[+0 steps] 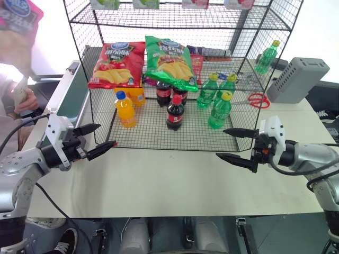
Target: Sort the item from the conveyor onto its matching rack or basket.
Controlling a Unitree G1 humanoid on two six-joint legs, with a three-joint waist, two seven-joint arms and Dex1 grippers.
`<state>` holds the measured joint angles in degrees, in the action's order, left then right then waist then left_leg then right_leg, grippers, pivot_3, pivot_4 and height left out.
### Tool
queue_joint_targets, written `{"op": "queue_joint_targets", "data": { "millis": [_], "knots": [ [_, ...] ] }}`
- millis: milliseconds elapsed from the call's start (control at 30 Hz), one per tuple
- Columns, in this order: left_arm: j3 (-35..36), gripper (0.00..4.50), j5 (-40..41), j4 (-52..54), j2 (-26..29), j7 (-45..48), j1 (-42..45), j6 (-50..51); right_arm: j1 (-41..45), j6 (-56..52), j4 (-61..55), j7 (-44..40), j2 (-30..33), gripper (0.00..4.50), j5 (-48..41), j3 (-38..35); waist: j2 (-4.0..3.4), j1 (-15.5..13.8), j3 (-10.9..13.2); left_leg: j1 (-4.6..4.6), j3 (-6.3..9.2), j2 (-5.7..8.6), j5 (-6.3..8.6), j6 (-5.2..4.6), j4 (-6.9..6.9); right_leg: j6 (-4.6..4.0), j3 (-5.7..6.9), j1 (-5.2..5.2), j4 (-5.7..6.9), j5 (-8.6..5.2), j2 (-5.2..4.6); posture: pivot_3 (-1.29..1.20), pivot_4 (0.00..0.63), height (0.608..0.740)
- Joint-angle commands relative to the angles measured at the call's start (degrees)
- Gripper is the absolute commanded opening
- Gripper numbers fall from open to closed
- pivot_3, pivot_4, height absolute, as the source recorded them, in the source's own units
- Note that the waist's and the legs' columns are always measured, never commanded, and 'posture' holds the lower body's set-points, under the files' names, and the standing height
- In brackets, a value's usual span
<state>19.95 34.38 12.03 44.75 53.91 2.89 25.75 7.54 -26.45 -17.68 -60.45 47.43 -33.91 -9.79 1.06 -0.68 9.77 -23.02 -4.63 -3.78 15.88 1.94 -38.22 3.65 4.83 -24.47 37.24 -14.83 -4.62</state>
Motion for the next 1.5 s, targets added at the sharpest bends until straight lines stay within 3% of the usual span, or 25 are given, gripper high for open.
{"op": "queue_joint_targets", "data": {
  "millis": [33,500,633,900,1167,1500],
  "knots": [
    [1.8,4.5,0.7,2.0,0.6,-0.3,-0.2,-0.1,0.9,0.0,-1.7,-0.2,0.7,4.44,-0.5,-0.9,0.0,0.0,0.0,0.0,0.0,0.0,0.0,0.0,0.0,0.0,0.0,0.0,0.0,0.0,0.0,0.0,0.15,0.74],
    [2.9,4.5,1.5,3.6,1.0,-1.2,-2.0,1.7,1.8,-0.4,-1.2,-0.7,0.6,4.44,-0.3,-0.3,0.0,0.0,0.0,0.0,0.01,0.0,0.0,0.0,0.0,0.0,0.0,0.0,0.01,0.0,0.0,0.0,0.15,0.74],
    [3.1,4.5,4.6,3.9,2.6,-2.0,-2.6,8.7,2.0,-0.2,-0.7,-1.3,0.7,4.44,-0.2,-0.1,0.0,0.0,0.0,0.0,0.01,0.0,0.0,0.0,0.0,0.0,0.0,0.0,0.0,0.0,0.0,0.0,0.15,0.74],
    [5.2,4.5,8.4,4.0,2.9,-0.9,-2.8,11.5,3.3,-0.7,-0.2,-1.5,0.3,4.44,-0.2,0.6,0.0,0.0,0.0,0.0,0.01,0.0,0.0,0.0,0.0,0.0,0.0,0.0,0.01,0.0,0.0,0.0,0.15,0.74],
    [9.9,4.5,7.9,3.6,0.7,1.7,-7.1,4.8,5.5,-2.0,-1.3,-0.9,-0.4,4.44,-1.1,2.0,-0.01,0.1,0.0,0.02,0.0,0.0,0.0,0.0,0.01,-0.01,0.0,0.0,0.0,0.0,0.0,0.0,0.15,0.74],
    [10.6,4.5,3.3,1.9,0.9,1.1,-8.5,-1.3,6.5,-1.9,-1.1,-1.2,-1.0,4.44,-0.7,3.2,0.0,0.1,0.0,0.02,0.0,0.0,0.0,0.0,0.0,-0.01,0.0,0.0,0.01,0.0,-0.01,0.0,0.15,0.74]
  ]
}}
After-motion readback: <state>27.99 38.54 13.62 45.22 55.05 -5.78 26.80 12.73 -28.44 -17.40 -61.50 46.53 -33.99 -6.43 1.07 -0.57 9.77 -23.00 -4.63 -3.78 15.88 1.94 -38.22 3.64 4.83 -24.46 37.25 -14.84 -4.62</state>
